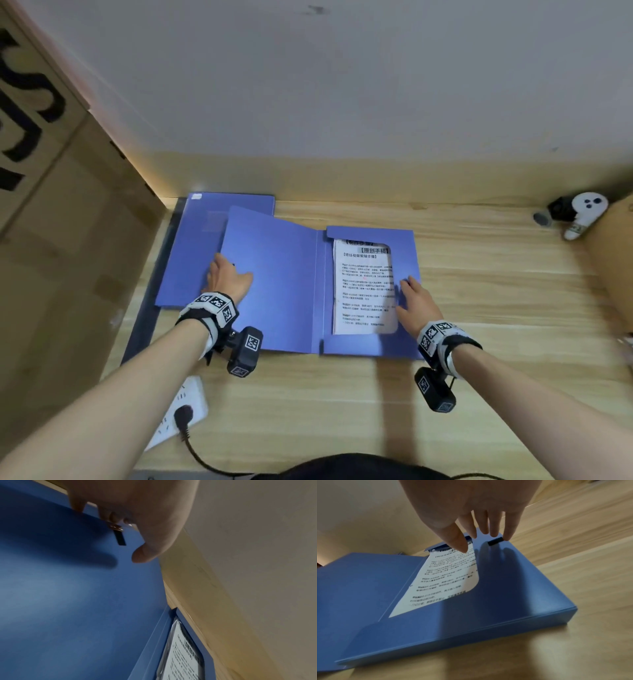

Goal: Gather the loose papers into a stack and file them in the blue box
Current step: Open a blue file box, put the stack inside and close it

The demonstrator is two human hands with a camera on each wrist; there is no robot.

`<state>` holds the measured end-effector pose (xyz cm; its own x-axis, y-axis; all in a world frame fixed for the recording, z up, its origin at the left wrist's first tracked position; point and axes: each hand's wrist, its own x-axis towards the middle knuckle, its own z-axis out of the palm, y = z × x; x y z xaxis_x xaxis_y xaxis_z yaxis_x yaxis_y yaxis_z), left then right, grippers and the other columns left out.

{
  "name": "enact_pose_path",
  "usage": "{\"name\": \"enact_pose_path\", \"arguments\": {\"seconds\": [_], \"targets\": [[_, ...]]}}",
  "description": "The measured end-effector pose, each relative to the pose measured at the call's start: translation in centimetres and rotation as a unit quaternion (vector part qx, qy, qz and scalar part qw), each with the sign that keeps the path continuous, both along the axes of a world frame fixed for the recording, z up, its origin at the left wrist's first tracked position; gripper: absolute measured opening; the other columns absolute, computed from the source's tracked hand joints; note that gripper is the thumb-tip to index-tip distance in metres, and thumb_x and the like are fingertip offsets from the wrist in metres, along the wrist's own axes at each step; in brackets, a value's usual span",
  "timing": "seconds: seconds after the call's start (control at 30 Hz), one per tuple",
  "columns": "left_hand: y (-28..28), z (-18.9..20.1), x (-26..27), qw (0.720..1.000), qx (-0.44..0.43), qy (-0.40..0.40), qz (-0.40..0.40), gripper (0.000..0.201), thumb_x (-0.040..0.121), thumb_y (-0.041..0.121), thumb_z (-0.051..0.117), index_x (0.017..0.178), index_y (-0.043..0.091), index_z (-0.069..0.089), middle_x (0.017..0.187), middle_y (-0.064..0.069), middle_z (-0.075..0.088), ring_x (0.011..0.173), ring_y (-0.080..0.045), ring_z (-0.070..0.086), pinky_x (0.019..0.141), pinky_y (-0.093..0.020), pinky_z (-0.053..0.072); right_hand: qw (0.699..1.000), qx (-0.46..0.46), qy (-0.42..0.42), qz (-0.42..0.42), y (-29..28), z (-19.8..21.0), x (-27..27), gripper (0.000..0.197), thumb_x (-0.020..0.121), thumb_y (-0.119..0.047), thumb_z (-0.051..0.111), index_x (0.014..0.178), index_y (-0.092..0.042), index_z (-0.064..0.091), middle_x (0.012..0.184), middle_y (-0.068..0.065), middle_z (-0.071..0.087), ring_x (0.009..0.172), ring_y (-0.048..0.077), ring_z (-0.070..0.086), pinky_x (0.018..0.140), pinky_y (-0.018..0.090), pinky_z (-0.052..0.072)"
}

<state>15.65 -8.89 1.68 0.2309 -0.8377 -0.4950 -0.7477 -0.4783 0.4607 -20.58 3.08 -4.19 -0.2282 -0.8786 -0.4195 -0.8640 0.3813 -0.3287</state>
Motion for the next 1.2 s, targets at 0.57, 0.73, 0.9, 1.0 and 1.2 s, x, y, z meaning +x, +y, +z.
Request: {"name": "enact_pose_path", "arguments": {"seconds": [0.57, 0.73, 0.9, 1.0, 1.2], "targets": [[3.3, 8.2, -6.7, 0.924, -0.068, 0.368, -0.074, 0.073, 0.082, -0.017, 0.044, 0.126, 0.04, 0.056, 0.115, 0.009, 0.069, 0.109, -0.017, 0.065, 0.083, -0.038, 0.059, 0.997, 0.058, 0.045, 0.013, 1.4, 0.4, -1.4, 0.051, 0.087, -0.019, 0.046, 0.138, -0.019, 0.043, 0.156, 0.003, 0.026, 0.138, 0.034, 0.028, 0.107, 0.044, 0.038], [5.8, 8.8, -13.3, 0.919, -0.012, 0.387, -0.073, 0.066, 0.09, -0.006, 0.051, 0.143, 0.032, 0.045, 0.121, 0.012, 0.062, 0.117, -0.01, 0.057, 0.084, -0.028, 0.057, 0.998, 0.054, -0.011, 0.03, 2.6, 0.2, -3.2, 0.062, 0.088, -0.026, 0.049, 0.148, -0.02, 0.034, 0.163, 0.001, 0.013, 0.145, 0.029, 0.02, 0.116, 0.039, 0.026], [6.7, 6.9, -20.4, 0.938, -0.004, 0.335, -0.086, 0.071, 0.082, 0.014, 0.064, 0.147, 0.022, 0.039, 0.138, 0.005, 0.056, 0.126, -0.015, 0.053, 0.104, -0.04, 0.048, 0.994, 0.032, -0.105, 0.006, 3.0, 0.1, -5.0, 0.059, 0.09, -0.025, 0.054, 0.146, -0.017, 0.04, 0.162, 0.003, 0.018, 0.147, 0.024, 0.02, 0.118, 0.039, 0.023], [7.0, 5.6, -23.8, 0.956, -0.023, 0.278, -0.09, 0.077, 0.081, 0.022, 0.068, 0.15, 0.02, 0.034, 0.152, 0.001, 0.037, 0.14, -0.02, 0.038, 0.111, -0.04, 0.039, 0.991, 0.019, -0.132, 0.009, 2.9, 0.0, -6.2, 0.053, 0.091, -0.022, 0.053, 0.143, -0.017, 0.045, 0.159, 0.005, 0.026, 0.145, 0.024, 0.027, 0.116, 0.037, 0.026], [7.1, 2.3, -26.9, 0.966, -0.023, 0.237, -0.097, 0.059, 0.088, 0.033, 0.063, 0.142, 0.021, 0.043, 0.148, -0.002, 0.042, 0.133, -0.018, 0.045, 0.103, -0.031, 0.04, 0.978, -0.043, -0.194, -0.055, 2.5, -0.7, -8.8, 0.038, 0.094, -0.018, 0.054, 0.13, -0.008, 0.058, 0.143, 0.01, 0.049, 0.13, 0.027, 0.049, 0.108, 0.029, 0.034]]}}
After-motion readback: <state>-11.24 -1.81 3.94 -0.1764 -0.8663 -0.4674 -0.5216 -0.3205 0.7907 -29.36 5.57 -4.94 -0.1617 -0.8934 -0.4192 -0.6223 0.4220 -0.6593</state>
